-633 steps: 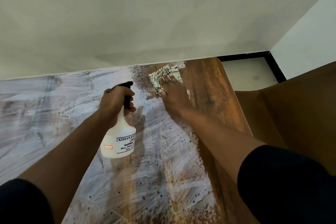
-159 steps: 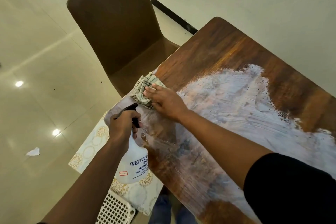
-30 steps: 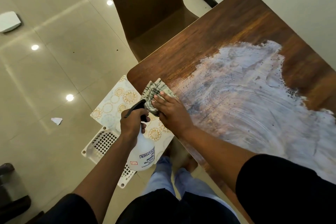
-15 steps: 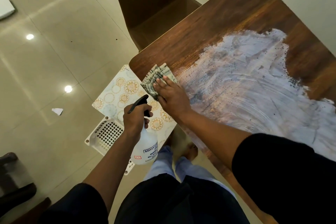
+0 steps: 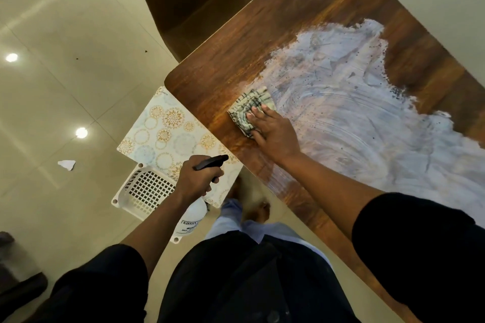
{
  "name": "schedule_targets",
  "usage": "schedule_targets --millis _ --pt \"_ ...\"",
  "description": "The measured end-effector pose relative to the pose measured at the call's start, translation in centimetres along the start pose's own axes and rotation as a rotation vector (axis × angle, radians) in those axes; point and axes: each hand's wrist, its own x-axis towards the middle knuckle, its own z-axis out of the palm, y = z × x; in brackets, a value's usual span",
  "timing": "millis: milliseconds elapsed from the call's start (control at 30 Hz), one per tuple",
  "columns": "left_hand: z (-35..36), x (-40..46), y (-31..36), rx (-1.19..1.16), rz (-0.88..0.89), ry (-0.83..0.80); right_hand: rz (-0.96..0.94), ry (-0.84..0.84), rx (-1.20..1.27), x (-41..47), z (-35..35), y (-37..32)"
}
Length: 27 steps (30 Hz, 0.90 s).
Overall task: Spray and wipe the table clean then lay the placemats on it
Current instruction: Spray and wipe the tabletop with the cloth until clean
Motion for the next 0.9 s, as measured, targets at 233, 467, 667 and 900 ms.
schedule_targets --millis 233,467,667,900 --pt "2.8 -0.4 0.3 0.087 0.011 -0.025 0.175 -0.012 -0.049 -11.6 0.3 2.6" --pt "4.1 -2.5 -1.0 0.041 0.063 0.075 0.275 -0.060 -0.128 -14.8 2.1 -1.2" --pt "4.5 -4.6 -2.1 -0.046 0.130 0.252 0.234 -0.078 -0.020 -7.6 3.4 -7.2" --pt "5.9 -5.4 -2.3 -0.086 0.182 0.296 0.172 -0.035 -0.028 -7.3 4.1 -7.3"
